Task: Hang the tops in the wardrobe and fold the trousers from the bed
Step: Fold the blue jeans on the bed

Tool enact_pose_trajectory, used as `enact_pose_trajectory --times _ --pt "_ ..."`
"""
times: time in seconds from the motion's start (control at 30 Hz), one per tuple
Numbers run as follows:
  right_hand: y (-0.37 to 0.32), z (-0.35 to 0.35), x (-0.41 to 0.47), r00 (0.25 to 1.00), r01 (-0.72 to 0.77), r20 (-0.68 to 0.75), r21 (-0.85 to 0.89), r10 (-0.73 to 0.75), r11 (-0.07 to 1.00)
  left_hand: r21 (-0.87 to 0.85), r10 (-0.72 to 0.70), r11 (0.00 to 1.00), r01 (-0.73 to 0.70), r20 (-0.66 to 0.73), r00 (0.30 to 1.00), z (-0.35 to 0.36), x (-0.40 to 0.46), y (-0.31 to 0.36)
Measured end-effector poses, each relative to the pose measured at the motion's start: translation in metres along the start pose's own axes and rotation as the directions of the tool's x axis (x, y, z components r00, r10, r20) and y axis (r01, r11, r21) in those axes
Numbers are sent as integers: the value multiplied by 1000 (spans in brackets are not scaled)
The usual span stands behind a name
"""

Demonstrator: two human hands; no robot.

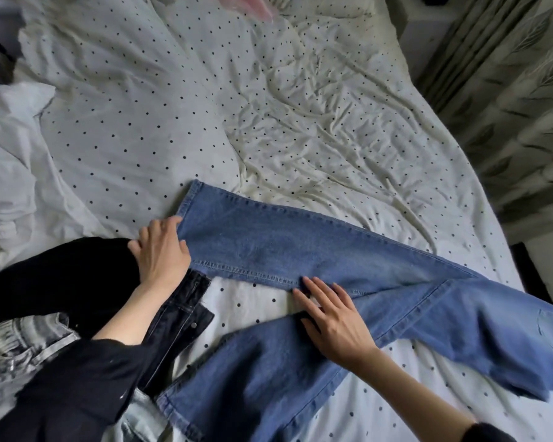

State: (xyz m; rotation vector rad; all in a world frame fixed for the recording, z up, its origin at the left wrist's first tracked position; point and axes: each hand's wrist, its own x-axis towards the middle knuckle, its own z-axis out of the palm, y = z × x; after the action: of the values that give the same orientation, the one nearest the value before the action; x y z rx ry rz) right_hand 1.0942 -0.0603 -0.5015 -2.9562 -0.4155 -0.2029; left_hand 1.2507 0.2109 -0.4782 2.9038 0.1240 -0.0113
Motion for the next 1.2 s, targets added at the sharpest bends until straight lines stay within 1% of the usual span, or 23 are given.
enact_pose_trajectory --times 0.07,0.1,0.13,0.2,0.27,0.33,0.4,0.47,0.5,0.57,0.63,0.67,0.7,0.77,0.83,0.9,0.93,1.0,1.1,1.2 --pt "-6 0 -12 999 0 43 -10 1 1000 -69 113 991 -113 -12 994 6 -22 8" --pt "-9 0 -15 998 -19 64 -4 20 1000 -105 168 980 -167 5 986 9 -33 11" --pt "-13 -1 -20 995 -47 89 13 45 999 -121 220 970 -213 41 975 13 -47 14" --pt "-16 -4 -26 993 -55 108 52 49 997 -75 299 954 -291 140 944 21 -68 16" --pt "-17 -8 -38 994 -12 113 65 4 998 -7 306 949 -315 258 916 24 -83 17" --pt "-12 -10 -57 990 47 133 65 -56 997 33 293 947 -321 324 899 24 -98 20" --pt "-2 -11 -79 977 123 165 65 -132 990 -31 317 946 -323 304 898 21 -118 29" --pt "7 -13 -96 961 202 195 -14 -196 979 -122 348 937 -328 238 907 16 -143 41" --pt "9 -13 -100 955 216 220 -62 -198 974 -156 354 932 -327 203 913 14 -155 46" --pt "8 -14 -102 958 202 231 -121 -170 972 -174 370 921 -348 120 921 10 -181 55" --pt "5 -13 -94 966 202 195 -152 -171 967 -165 428 894 -417 36 903 8 -202 62" --pt "6 -12 -90 964 222 182 -160 -192 962 -159 455 881 -445 26 890 8 -215 65" --pt "7 -12 -84 965 235 158 -176 -208 956 -159 467 877 -453 63 882 8 -224 67" --pt "12 -14 -75 966 251 107 -175 -235 952 -111 430 903 -416 243 869 11 -247 71" --pt "16 -16 -72 970 244 31 -116 -242 963 37 344 917 -396 429 835 13 -269 75" --pt "16 -21 -71 977 212 -21 -28 -212 977 140 266 916 -377 490 830 14 -287 76" --pt "16 -24 -69 982 183 -43 13 -182 983 165 251 919 -359 459 852 12 -291 75" --pt "16 -32 -62 991 122 -65 98 -116 988 189 187 942 -277 392 901 4 -290 72" --pt "17 -47 -47 998 68 -30 189 -64 980 193 98 968 -159 293 951 -21 -271 62" --pt "18 -63 -25 999 -10 48 248 -2 969 318 -80 948 12 201 976 -61 -231 42"
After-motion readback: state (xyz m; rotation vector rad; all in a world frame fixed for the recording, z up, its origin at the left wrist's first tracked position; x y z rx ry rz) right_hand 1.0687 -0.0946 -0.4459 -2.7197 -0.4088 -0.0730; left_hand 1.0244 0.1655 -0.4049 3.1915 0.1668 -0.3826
